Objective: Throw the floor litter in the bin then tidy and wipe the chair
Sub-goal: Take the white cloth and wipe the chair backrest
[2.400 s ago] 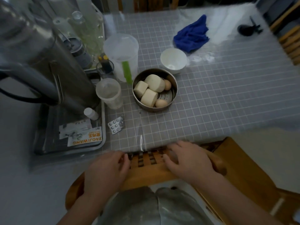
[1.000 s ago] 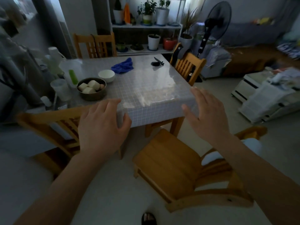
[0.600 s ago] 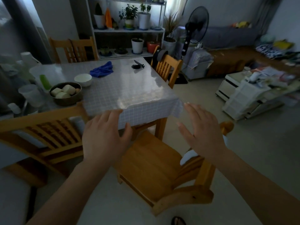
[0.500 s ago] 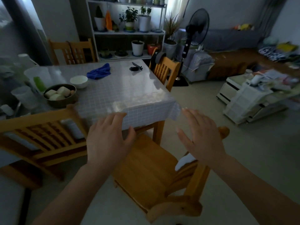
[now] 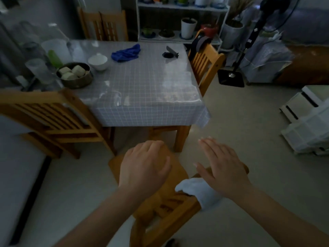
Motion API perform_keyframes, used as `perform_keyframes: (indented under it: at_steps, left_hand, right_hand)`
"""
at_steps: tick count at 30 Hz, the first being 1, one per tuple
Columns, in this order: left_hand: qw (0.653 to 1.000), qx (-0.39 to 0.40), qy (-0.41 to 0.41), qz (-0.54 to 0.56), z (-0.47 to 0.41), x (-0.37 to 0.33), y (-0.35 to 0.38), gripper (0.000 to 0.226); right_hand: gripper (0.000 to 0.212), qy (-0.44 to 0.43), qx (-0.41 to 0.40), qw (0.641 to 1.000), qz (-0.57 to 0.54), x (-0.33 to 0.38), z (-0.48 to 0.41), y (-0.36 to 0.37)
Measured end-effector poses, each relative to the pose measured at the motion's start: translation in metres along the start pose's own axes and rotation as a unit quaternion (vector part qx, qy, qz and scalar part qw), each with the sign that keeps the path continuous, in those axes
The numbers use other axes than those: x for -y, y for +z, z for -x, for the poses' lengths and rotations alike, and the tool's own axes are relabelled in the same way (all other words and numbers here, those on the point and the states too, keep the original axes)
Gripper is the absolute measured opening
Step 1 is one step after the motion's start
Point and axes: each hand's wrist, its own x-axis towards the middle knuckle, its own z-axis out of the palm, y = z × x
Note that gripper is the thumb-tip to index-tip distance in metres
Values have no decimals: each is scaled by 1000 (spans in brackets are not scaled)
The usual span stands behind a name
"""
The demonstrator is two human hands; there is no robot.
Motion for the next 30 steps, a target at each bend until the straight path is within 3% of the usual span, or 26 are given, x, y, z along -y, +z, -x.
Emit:
perform_keyframes:
  at_steps: [10,17,22,27,30]
  left_hand:
    - [988,117,-91,31,8,21,48,53]
    - [960,202,-194,30,5,-2,71,53]
    - [919,291,-261,53,22,-26,83,37]
    - [878,332,-339,54,37,-35,105,59]
    - [859,346,-374,48,41,-38,113,71]
  right_hand:
    - [70,-120,156,980,9,-30,-31,32]
    - [62,-257,241,935,31,-41,-43,56]
    - [81,-226,329,916,-29,-46,-46,59]
    - [105,-209,395,895,-16,-59,-48,63]
    - [93,-177,447,876,-43,-63,-47,69]
